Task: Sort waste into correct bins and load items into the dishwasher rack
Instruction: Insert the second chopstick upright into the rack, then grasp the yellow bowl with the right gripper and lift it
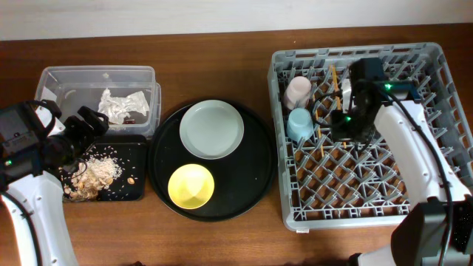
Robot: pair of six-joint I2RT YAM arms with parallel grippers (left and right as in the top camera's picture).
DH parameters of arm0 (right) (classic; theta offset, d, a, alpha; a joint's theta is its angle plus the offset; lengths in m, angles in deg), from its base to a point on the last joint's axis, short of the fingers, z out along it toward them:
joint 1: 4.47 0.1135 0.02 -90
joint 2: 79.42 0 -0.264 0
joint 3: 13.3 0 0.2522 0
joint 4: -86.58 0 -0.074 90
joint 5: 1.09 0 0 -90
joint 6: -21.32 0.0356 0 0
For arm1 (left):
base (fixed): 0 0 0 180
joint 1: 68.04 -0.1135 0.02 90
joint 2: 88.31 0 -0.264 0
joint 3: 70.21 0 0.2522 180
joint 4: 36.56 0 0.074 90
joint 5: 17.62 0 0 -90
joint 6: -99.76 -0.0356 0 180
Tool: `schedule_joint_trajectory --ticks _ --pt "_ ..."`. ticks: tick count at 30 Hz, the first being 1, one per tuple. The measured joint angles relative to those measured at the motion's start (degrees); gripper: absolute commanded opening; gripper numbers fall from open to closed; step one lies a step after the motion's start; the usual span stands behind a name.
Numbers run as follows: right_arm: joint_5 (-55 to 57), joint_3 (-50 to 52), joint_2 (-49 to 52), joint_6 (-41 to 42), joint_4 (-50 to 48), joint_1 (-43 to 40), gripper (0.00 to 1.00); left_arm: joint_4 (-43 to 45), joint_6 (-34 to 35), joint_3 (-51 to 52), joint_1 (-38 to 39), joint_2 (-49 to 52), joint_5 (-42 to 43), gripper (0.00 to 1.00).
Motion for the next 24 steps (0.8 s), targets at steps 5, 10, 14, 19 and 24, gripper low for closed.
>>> schedule_joint_trajectory --ticks 5,10,14,19,24 --pt "0.0 1.5 0.0 -0.6 -3.1 -0.3 0.06 0.0 0.0 0.0 0.0 0.0 0.0 0.99" --pt "0.0 3.7 2.1 -2.3 -7.0 -0.3 0.28 0.0 0.0 0.0 0.0 0.0 0.0 0.99" --pt "0.0 3.7 2.1 -2.8 -7.0 -0.3 0.3 0.0 0.0 0.0 0.0 0.0 0.0 0.99" --pt "-1.4 3.7 2.1 -2.8 -6.4 -0.3 0.29 0.0 0.0 0.0 0.0 0.0 0.0 0.99" --pt "-11.9 2.5 1.8 -4.0 -2.5 3.0 0.26 0.0 0.0 0.0 0.0 0.0 0.0 0.99"
